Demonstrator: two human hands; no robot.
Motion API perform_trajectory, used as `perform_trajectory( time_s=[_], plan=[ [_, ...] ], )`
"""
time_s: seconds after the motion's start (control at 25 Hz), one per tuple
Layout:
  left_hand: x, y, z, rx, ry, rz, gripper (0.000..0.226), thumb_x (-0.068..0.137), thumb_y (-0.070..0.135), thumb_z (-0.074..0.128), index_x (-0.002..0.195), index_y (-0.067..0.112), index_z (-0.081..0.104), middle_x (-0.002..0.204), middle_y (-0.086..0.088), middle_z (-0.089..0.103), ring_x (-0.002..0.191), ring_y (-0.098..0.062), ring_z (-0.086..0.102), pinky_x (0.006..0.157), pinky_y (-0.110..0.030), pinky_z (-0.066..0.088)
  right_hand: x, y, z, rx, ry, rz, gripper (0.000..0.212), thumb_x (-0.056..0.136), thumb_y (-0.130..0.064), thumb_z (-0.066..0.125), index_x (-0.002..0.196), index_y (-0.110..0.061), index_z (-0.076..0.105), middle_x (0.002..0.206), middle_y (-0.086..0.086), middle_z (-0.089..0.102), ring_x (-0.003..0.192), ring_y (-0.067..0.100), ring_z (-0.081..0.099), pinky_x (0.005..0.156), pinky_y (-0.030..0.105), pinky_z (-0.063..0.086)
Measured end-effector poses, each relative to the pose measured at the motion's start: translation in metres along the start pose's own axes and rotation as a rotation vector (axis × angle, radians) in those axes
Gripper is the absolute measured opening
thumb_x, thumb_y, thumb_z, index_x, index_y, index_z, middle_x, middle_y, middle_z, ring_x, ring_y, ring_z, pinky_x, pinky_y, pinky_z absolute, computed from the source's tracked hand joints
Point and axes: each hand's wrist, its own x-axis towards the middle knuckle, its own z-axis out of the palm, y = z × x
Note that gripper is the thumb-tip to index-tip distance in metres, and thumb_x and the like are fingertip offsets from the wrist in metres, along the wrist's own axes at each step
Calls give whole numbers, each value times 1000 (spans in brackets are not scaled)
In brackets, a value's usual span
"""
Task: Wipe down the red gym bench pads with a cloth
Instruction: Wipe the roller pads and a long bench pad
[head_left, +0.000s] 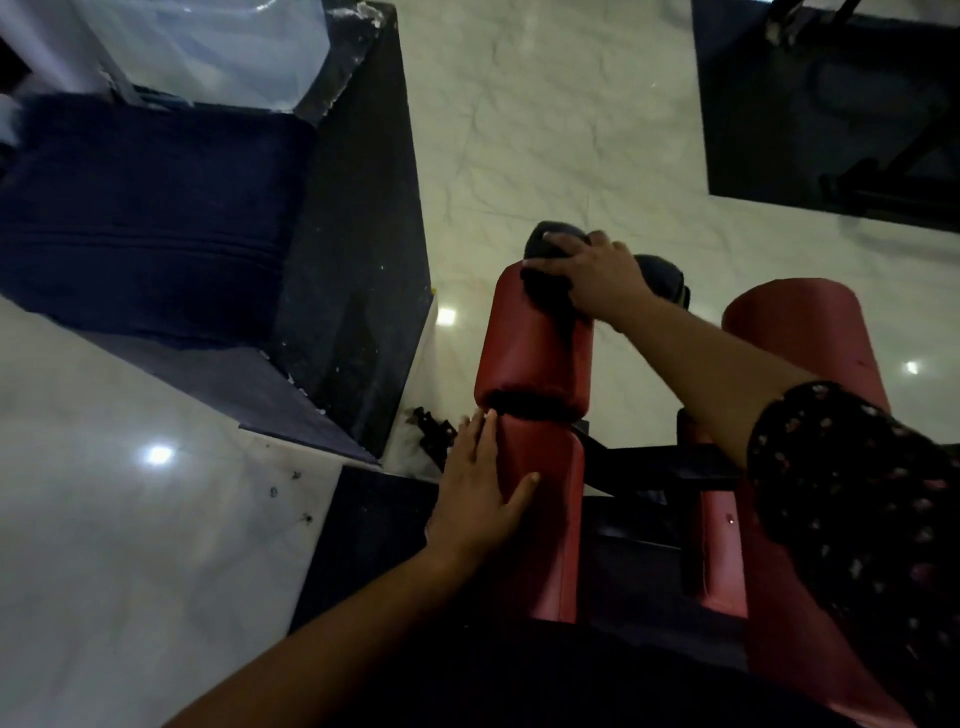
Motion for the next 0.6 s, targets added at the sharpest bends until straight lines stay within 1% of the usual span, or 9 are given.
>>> perform_trajectory(
  time_s=[0.08,0.12,0.2,0.28,0.32,0.4,0.44,0.52,0.6],
  plan=[
    [10,-4,-2,118,-10,219,74,88,57,28,153,37,0,162,7,-1,149,-12,-15,121,-45,-5,18,4,-5,4,-24,20,58,95,-19,45,141,-53,34,159,0,17,125,36,38,95,48,40],
    [16,-6,-4,156,-43,309,69,90,52,29,153,38,4,161,9,2,148,-12,-16,120,-43,-8,23,1,-7,-35,-30,-11,56,96,-21,46,141,-53,35,159,1,17,126,36,37,95,47,40],
    [25,-9,-7,190,-99,411,65,91,49,29,152,33,18,160,9,10,148,-13,-12,117,-37,-9,19,-12,-15,-112,-9,-145,54,97,-24,46,141,-52,36,159,2,19,129,34,36,95,45,39],
    [27,-12,-6,171,-79,442,62,91,49,32,150,30,30,159,9,17,148,-11,-7,117,-35,-8,0,-27,-19,-171,12,-313,53,96,-28,50,141,-53,36,159,0,21,131,32,34,95,44,37],
    [26,-13,-5,154,-67,443,61,92,49,34,150,30,32,159,9,19,149,-10,-6,118,-36,-7,-14,-35,-18,-196,12,-393,54,95,-31,51,141,-53,34,159,-1,21,133,32,33,96,44,37],
    [24,-16,-1,123,-34,460,58,93,46,38,149,29,36,158,7,24,149,-12,0,119,-42,1,-40,-50,-18,-219,-6,-522,53,96,-34,50,142,-54,32,159,-5,20,133,30,33,96,42,35],
    [25,-16,1,123,-6,482,56,94,44,40,148,27,37,158,4,28,149,-15,4,119,-46,6,-50,-57,-19,-234,-15,-580,51,96,-34,49,141,-54,33,159,-6,20,133,30,33,95,41,35],
    [29,-19,2,150,42,530,53,96,40,41,147,24,38,155,-2,35,148,-19,12,118,-50,13,-58,-74,-21,-289,12,-707,45,95,-34,51,136,-53,43,157,-7,27,129,28,37,91,39,37],
    [29,-20,2,164,42,538,54,96,40,41,147,24,37,155,-3,35,148,-18,12,117,-51,15,-46,-84,-22,-368,28,-771,42,93,-33,54,130,-53,49,153,-8,34,124,27,42,86,38,39]
  ],
)
